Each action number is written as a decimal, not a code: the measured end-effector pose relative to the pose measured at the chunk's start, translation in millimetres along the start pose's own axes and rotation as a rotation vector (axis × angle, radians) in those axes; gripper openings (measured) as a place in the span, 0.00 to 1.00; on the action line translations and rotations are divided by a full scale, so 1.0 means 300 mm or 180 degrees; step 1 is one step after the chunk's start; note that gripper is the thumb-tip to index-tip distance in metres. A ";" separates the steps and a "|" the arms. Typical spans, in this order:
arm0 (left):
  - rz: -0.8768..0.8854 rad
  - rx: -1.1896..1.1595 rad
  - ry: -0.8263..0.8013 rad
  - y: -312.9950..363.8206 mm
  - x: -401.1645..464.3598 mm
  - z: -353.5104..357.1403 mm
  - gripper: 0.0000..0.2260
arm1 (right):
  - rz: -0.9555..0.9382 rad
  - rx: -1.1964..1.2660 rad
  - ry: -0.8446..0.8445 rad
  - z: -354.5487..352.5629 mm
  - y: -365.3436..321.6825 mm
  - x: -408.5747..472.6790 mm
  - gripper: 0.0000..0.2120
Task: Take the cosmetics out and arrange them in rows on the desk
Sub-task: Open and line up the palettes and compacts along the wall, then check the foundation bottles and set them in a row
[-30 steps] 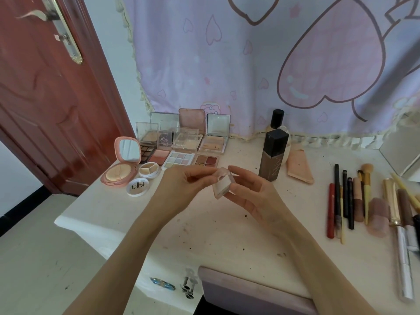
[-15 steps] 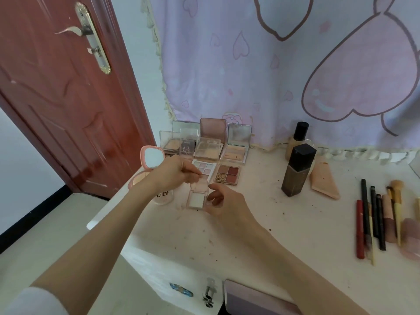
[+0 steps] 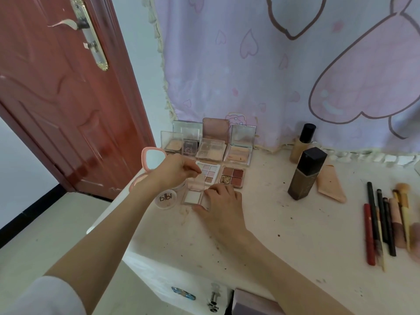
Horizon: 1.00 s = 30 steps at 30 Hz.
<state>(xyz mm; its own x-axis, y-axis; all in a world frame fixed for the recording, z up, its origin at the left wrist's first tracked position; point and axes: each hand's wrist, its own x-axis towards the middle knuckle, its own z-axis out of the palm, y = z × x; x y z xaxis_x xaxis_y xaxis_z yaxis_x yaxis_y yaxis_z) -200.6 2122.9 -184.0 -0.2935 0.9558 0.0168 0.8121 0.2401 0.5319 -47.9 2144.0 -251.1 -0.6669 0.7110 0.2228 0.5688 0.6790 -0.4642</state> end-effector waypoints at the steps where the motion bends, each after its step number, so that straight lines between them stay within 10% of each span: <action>1: 0.0031 -0.0030 0.0044 -0.005 0.002 0.002 0.07 | -0.0011 0.0010 0.0016 0.003 -0.001 0.001 0.22; 30: 0.0710 0.0557 0.0714 0.051 -0.161 0.093 0.15 | -0.0063 -0.0176 -0.0179 -0.094 0.049 -0.111 0.20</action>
<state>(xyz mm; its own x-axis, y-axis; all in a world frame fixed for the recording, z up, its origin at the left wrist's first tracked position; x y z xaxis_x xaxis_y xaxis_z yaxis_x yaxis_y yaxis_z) -159.8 2085.3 -200.3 -0.1869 0.9316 0.3118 0.9370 0.0737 0.3415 -3.7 2135.4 -241.2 -0.7034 0.6871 0.1821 0.5800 0.7028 -0.4118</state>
